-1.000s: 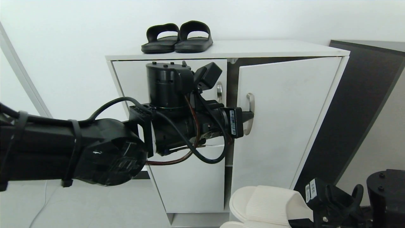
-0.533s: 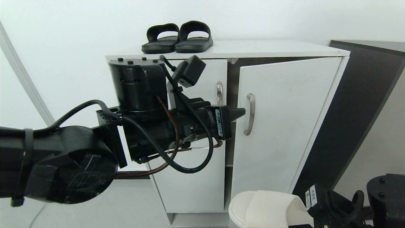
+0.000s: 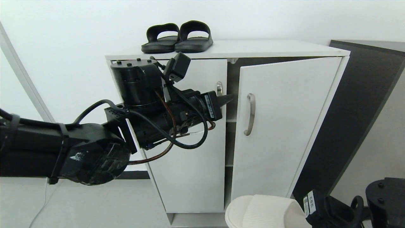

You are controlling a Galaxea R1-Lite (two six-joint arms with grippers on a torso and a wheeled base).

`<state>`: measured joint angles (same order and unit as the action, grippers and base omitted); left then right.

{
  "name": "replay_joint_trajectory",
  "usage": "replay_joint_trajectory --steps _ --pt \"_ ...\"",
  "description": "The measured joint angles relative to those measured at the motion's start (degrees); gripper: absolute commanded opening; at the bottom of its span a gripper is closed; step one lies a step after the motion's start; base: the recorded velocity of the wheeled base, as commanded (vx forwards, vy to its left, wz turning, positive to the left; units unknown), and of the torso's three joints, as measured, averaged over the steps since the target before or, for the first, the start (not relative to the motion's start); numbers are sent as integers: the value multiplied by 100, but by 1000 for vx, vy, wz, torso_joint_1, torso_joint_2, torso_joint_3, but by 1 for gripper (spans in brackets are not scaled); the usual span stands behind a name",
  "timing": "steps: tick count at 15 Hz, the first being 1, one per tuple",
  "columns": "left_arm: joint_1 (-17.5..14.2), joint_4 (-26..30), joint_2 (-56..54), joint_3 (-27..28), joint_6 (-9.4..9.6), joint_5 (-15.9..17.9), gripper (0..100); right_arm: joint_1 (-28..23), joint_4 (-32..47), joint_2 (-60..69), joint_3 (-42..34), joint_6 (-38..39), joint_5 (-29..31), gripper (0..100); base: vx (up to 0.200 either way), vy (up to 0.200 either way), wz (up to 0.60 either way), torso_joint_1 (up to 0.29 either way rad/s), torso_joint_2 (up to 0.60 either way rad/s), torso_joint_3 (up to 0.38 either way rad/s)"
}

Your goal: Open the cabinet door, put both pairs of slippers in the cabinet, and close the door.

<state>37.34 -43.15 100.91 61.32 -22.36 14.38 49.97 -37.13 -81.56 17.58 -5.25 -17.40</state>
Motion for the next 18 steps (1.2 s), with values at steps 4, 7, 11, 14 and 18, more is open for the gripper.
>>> replay_joint_trajectory --steps 4,7,11,14,18 --pt "0 22 379 455 -39 0 0 110 11 -28 -46 -5 0 0 0 0 0 0 0 0" --pt "-11 18 586 629 -41 1 0 195 10 -80 -63 13 5 0 0 0 0 0 0 0" --pt "-38 -4 829 869 -99 0 0 284 10 -119 -101 20 11 0 -100 0 0 0 2 1" --pt "-30 -22 956 955 -150 1 0 319 13 -138 -122 26 10 0 -200 0 0 6 1 1" --pt "367 -37 980 877 -84 -18 0 444 -1 -144 -165 28 2 0 -200 0 0 5 8 3"
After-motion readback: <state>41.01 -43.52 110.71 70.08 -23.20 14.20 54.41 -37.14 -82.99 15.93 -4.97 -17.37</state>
